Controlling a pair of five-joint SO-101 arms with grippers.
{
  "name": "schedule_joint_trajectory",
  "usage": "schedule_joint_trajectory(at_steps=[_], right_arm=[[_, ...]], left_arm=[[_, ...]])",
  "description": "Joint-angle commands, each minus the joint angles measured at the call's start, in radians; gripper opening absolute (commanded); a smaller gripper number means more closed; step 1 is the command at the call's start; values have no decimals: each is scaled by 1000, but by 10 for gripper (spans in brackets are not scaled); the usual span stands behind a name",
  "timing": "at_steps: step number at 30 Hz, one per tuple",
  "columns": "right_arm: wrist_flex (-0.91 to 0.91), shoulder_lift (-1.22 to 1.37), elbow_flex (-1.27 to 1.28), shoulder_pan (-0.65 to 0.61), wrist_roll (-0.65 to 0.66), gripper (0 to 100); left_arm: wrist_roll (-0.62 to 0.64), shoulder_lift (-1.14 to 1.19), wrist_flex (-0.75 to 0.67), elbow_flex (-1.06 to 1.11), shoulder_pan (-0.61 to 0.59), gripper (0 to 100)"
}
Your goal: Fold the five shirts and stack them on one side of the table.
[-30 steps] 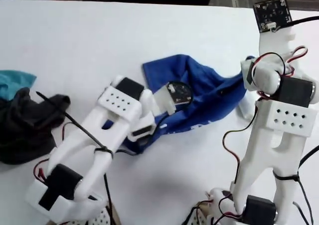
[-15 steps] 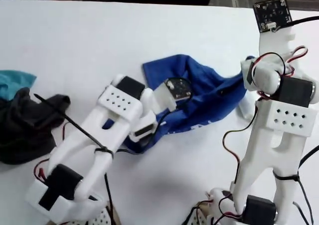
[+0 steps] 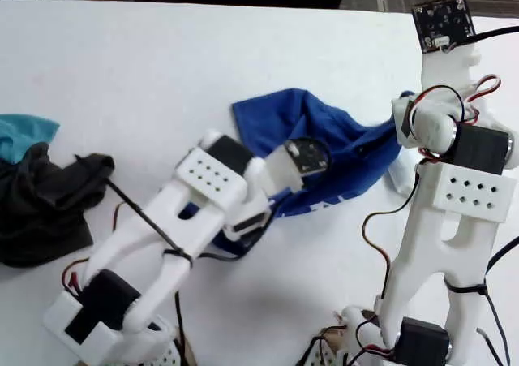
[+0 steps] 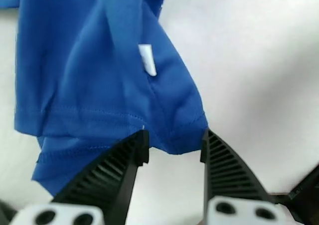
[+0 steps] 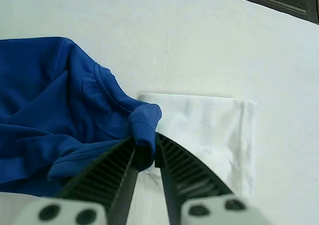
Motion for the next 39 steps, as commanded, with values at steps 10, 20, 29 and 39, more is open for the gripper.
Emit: schedule_joint_trajectory(at_steps=[10,20,29,39], right_arm=[[-19,-38,-3,-8,-2,21],[-19,-39,-3,-2,-2,21],[-19,-39,-3,-2,-2,21],[-19,-39,-3,-10,-2,21]], left_arm=[[48,-5,-112,87,-78,74],[6,-5,-112,88,-77,26],[-6,-14,15,-130,-192,26],[-169,0,115,-280,-396,26]])
